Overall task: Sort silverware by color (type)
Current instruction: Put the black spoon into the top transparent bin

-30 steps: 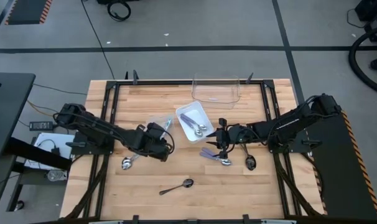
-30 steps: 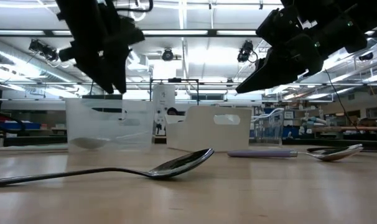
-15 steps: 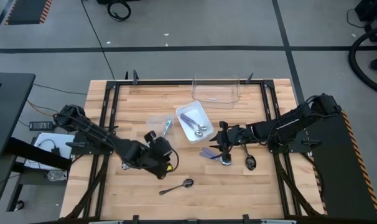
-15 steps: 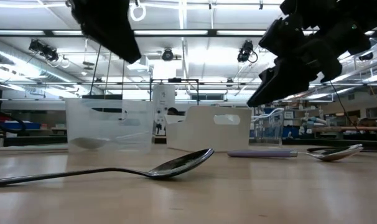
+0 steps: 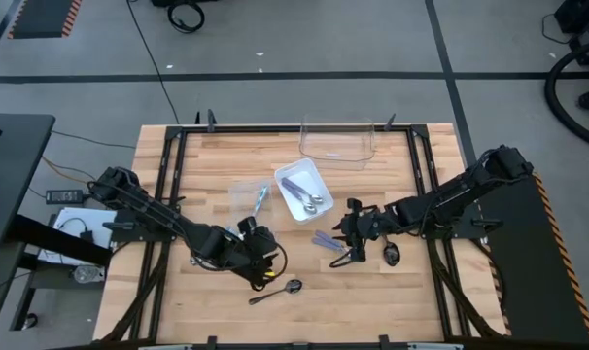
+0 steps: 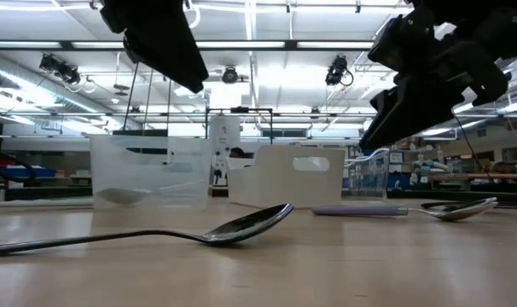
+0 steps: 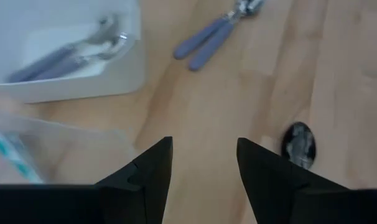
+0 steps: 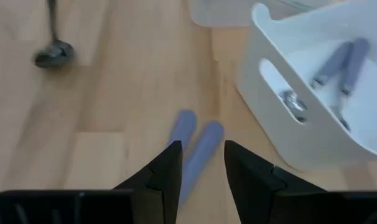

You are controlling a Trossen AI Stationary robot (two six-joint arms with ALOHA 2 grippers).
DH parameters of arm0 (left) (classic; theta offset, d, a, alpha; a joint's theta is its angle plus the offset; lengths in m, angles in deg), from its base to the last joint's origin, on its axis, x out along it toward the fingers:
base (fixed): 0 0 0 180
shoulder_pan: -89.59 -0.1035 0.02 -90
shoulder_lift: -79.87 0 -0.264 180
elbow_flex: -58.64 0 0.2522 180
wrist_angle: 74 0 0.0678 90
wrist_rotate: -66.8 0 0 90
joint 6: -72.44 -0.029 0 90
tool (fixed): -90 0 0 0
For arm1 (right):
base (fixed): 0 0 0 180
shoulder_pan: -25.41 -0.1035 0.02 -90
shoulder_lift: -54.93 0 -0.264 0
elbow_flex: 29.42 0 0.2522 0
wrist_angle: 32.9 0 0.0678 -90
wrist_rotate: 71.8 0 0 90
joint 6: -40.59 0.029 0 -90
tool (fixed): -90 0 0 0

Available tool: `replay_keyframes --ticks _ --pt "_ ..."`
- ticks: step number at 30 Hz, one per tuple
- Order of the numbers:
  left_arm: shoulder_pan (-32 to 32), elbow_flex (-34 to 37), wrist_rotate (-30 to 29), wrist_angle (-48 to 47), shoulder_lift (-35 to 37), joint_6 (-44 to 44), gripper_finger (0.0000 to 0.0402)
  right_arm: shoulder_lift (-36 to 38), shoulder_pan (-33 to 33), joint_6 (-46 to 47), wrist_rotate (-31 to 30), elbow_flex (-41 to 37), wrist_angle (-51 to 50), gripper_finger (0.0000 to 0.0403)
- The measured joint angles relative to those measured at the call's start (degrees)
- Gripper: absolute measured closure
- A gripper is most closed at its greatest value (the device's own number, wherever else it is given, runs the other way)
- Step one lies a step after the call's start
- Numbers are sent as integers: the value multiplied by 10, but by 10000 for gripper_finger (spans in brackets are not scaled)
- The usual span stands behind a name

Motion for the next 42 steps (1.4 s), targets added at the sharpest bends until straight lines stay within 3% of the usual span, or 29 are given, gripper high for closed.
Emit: replay_keyframes --ticks 3,10,22,27,33,39,42 --pt "0 0 18 27 -13 -11 214 0 -3 9 -33 1 -4 273" --pt "-2 0 36 76 -52 18 214 0 -1 20 -48 -8 16 273" --pt "17 0 99 153 -108 87 214 0 5 -42 -61 -14 37 273" --pt "31 0 138 150 -131 129 214 0 22 -77 -56 -15 58 273" --pt "49 -27 124 141 -158 148 214 0 47 -110 -27 -15 77 273" --pt "57 -92 123 31 -206 141 214 0 68 -129 -5 -15 96 273" --pt "60 -109 136 24 -224 139 214 0 76 -130 11 -15 101 273"
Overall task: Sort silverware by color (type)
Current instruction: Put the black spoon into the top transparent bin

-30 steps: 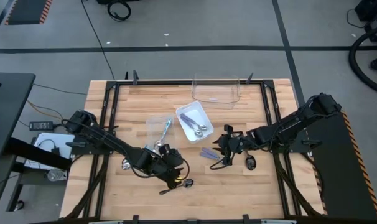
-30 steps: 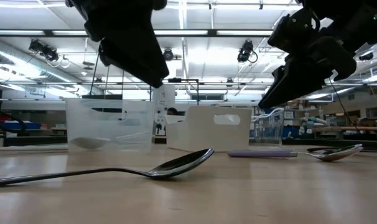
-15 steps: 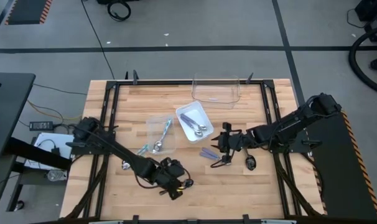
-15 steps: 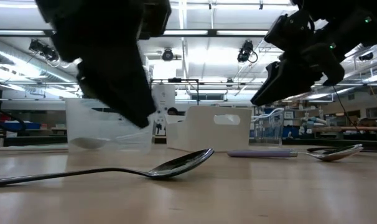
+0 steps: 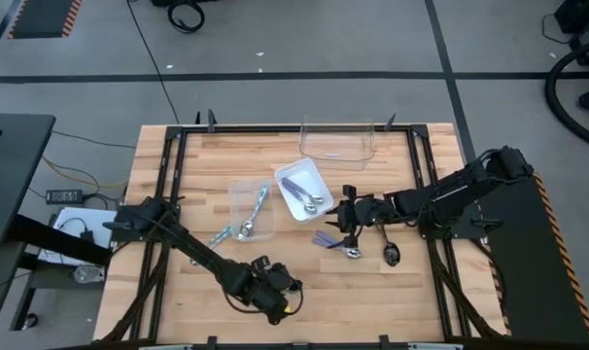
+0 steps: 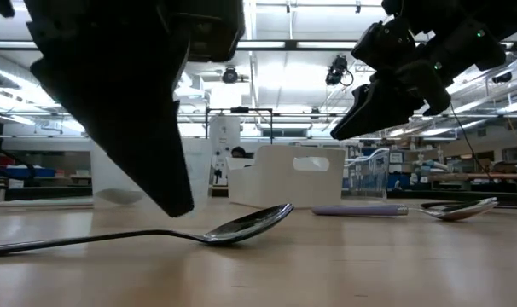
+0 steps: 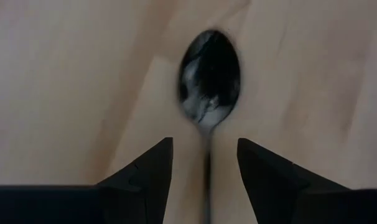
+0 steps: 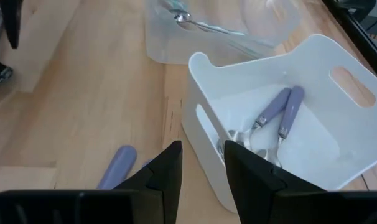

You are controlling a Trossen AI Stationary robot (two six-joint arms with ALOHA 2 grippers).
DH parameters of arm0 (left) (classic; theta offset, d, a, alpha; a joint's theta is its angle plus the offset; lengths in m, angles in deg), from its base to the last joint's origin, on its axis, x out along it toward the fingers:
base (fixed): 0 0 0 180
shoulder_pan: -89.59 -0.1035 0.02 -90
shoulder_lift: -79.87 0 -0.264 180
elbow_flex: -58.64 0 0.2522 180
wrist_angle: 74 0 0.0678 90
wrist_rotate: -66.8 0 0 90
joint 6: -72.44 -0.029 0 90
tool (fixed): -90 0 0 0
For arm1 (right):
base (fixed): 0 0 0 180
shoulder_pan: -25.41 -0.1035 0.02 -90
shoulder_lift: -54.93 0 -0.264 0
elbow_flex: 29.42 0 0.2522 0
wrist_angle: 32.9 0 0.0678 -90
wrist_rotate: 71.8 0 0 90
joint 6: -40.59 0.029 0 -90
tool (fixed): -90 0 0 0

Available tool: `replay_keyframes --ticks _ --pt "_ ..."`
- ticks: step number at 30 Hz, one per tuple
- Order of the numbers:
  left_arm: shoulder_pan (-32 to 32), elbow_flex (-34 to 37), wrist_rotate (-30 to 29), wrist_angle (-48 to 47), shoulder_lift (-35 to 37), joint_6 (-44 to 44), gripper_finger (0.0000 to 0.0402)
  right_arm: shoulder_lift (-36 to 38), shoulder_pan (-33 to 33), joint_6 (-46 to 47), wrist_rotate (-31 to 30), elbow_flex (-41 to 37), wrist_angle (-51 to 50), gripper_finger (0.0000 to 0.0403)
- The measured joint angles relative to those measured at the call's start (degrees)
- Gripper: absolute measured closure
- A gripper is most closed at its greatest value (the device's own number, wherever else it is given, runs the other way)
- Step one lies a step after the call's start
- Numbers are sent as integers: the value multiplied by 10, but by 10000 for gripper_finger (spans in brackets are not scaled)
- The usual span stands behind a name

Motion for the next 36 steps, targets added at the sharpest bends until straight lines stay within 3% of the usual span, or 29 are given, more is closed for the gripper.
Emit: replay_keyframes --ticks 6,11,23,31,36 --pt "3 -1 12 -23 -17 13 216 0 2 -3 8 0 6 273" --pt "1 -2 14 -36 -18 2 241 0 -1 -1 8 0 1 273" --pt "-10 -1 20 -65 -19 -97 384 0 -16 4 3 0 3 273" --pt "-16 3 15 -82 -3 -116 388 26 -15 28 -33 3 7 273" --pt "-20 4 -27 -112 19 -125 389 60 -15 32 -37 3 8 273"
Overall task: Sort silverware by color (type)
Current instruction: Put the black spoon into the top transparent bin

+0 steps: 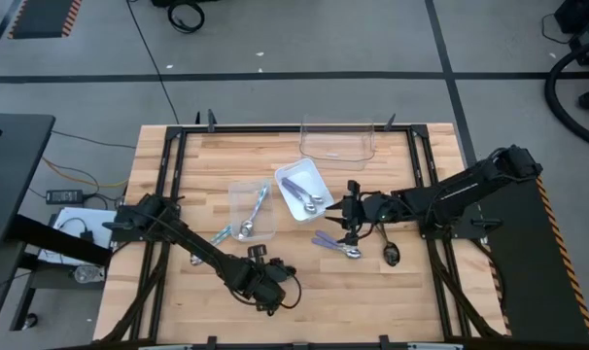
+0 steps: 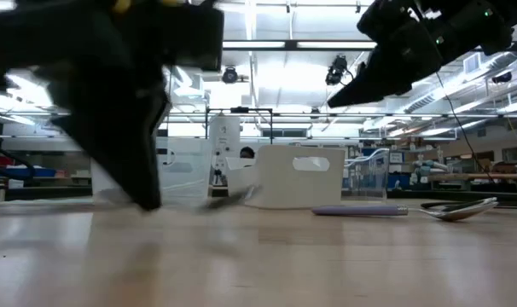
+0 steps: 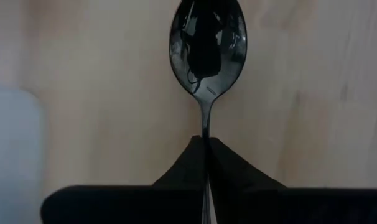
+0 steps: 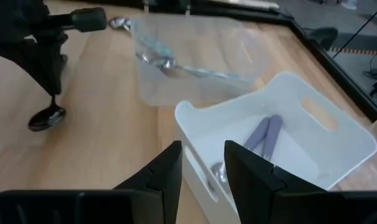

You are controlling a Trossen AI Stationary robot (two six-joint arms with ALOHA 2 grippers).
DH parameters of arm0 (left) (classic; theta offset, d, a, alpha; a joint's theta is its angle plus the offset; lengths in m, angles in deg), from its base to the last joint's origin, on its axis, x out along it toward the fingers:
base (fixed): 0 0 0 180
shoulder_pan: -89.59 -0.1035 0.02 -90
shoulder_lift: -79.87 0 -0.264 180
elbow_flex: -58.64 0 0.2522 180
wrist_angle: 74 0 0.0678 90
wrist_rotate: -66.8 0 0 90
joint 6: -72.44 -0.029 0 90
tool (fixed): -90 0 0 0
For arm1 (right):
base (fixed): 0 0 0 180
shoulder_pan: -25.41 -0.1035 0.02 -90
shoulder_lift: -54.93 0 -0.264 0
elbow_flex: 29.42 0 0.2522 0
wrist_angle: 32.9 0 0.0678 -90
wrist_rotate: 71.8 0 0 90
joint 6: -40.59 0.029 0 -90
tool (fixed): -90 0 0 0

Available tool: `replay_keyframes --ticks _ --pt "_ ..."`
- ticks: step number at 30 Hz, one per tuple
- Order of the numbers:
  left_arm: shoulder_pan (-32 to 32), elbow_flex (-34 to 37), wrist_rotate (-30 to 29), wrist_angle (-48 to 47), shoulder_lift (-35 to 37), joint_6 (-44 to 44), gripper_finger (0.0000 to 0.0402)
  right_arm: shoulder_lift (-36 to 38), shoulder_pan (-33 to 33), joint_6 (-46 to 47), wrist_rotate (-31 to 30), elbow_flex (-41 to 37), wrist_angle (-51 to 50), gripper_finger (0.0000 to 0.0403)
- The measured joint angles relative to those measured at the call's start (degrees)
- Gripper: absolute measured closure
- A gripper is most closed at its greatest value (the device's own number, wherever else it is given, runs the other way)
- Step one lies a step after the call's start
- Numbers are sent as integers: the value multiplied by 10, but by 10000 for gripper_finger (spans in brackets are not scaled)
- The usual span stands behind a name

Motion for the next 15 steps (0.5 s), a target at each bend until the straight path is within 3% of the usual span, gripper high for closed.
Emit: replay_keyframes --ticks 9,15 --pt "-3 0 -61 6 24 -30 391 12 7 18 5 0 -32 273" --pt "-11 -2 -141 8 53 -52 392 12 13 45 25 0 -61 273"
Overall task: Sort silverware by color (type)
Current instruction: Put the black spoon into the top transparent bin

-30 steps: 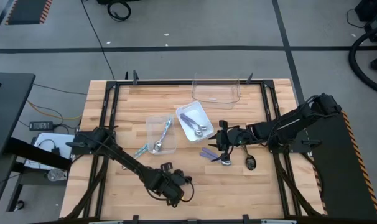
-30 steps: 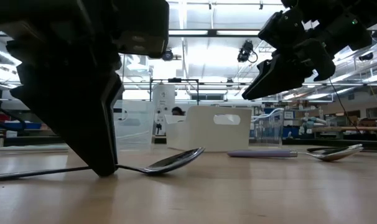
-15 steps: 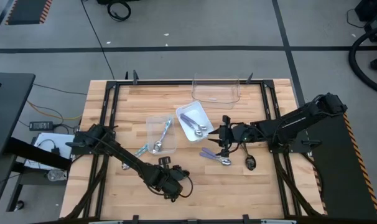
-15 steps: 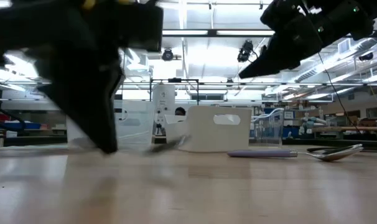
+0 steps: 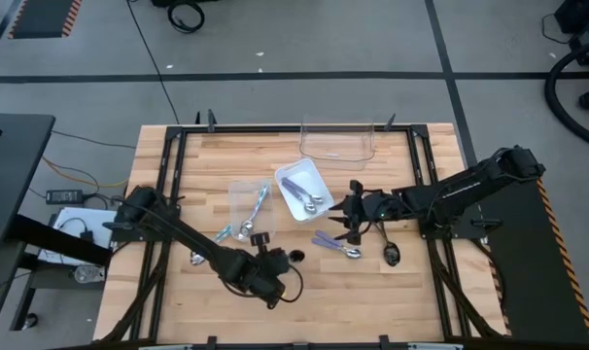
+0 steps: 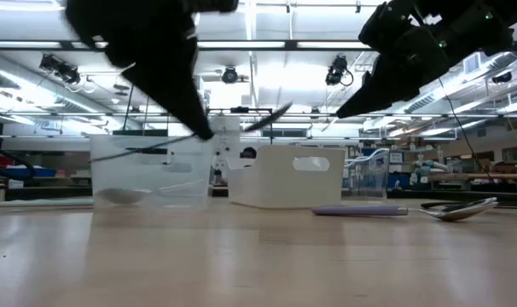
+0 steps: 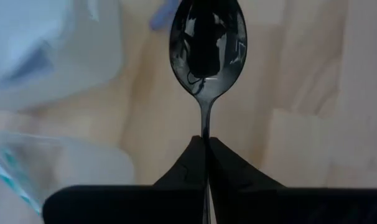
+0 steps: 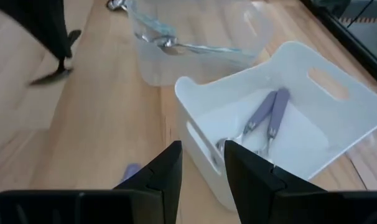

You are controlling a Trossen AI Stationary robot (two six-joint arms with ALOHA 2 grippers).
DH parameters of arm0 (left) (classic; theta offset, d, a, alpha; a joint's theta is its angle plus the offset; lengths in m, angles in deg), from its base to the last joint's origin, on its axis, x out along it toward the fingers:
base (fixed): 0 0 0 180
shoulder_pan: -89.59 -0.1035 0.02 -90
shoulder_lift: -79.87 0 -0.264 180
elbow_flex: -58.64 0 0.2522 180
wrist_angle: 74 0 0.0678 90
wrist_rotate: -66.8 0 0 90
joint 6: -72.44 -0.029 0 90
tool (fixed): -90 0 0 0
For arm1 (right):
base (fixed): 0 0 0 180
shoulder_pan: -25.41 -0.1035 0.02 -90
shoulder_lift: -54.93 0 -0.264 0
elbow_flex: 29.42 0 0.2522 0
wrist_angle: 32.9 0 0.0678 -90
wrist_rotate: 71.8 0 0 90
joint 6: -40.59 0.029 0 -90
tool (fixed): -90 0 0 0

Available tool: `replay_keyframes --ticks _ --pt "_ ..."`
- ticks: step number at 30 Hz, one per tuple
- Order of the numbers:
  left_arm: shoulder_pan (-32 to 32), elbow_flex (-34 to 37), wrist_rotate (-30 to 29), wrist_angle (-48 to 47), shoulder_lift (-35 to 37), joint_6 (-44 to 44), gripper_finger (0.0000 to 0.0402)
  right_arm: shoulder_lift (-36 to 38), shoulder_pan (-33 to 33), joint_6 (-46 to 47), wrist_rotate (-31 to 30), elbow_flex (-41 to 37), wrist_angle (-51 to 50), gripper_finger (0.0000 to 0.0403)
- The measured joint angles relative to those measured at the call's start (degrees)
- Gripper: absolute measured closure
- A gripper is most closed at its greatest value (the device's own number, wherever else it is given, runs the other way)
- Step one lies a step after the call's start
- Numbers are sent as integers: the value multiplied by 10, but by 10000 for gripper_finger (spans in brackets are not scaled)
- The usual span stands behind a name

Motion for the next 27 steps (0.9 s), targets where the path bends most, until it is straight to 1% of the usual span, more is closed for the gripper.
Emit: replay_keyframes --ticks 5,10,12,16,18,24,27 --pt "-13 0 -38 13 24 -47 392 27 4 0 2 0 -21 273" --pt "-39 0 -51 53 46 -123 392 76 12 -4 41 0 -42 273" --pt "-50 0 -54 81 51 -164 392 91 13 -25 64 -1 -46 273" --pt "-79 22 -48 170 52 -249 392 115 23 -81 111 -14 -45 273" --pt "-96 33 -34 207 52 -279 392 125 33 -89 114 -16 -48 273" --pt "-124 64 -23 290 61 -324 392 156 49 -100 131 -17 -71 272" --pt "-127 96 -23 338 68 -338 392 160 56 -107 146 -17 -77 268"
